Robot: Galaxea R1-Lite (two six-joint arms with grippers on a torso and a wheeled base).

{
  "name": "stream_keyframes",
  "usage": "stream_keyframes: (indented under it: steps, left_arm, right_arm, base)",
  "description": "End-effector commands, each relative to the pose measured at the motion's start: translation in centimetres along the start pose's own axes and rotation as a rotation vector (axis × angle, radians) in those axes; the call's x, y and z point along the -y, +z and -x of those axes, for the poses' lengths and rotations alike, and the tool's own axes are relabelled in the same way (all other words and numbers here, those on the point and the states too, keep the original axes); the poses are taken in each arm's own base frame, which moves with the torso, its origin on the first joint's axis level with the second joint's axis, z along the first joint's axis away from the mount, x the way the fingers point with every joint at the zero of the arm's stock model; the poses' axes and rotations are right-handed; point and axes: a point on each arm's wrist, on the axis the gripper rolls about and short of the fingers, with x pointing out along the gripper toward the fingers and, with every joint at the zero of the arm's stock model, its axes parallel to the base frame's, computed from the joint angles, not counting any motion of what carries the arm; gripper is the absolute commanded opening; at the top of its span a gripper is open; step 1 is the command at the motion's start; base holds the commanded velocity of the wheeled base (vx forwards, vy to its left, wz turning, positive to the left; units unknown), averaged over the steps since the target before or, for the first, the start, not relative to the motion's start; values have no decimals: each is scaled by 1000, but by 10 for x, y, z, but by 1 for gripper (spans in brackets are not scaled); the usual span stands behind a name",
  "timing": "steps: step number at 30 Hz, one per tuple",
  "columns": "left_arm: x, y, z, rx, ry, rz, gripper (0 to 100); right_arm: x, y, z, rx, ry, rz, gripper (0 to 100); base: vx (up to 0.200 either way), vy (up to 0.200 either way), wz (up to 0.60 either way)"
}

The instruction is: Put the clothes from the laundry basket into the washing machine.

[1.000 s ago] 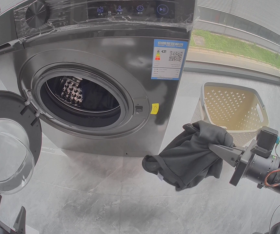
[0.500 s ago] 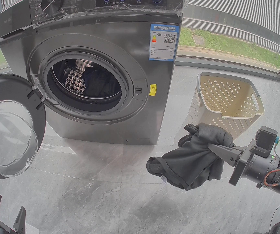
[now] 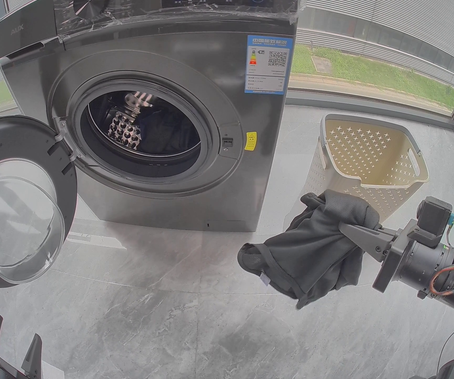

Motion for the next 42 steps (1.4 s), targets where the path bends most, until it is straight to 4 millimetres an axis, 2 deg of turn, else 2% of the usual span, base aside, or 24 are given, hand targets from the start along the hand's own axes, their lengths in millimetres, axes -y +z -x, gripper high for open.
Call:
stream_keyframes:
  steps: [1, 9, 17, 32, 42]
  left_arm:
    - [0, -4, 0, -3, 1, 0, 100]
    - [0, -4, 0, -3, 1, 0, 100]
    - [0, -4, 0, -3, 1, 2, 100]
    - [0, -4, 0, -3, 1, 2, 100]
    - [0, -4, 0, -3, 1, 2, 100]
  right_arm:
    - [0, 0, 0, 1, 0, 0, 0]
    - [0, 0, 0, 0, -2, 2, 0]
    - [0, 0, 0, 0, -2, 2, 0]
    - [0, -1, -2, -6, -3, 1, 0]
    - [1, -2, -2, -9, -4, 3, 0]
  base:
    - [0, 200, 0]
    - [0, 200, 0]
    - [0, 0, 0]
    - [0, 200, 0]
    - [0, 0, 0]
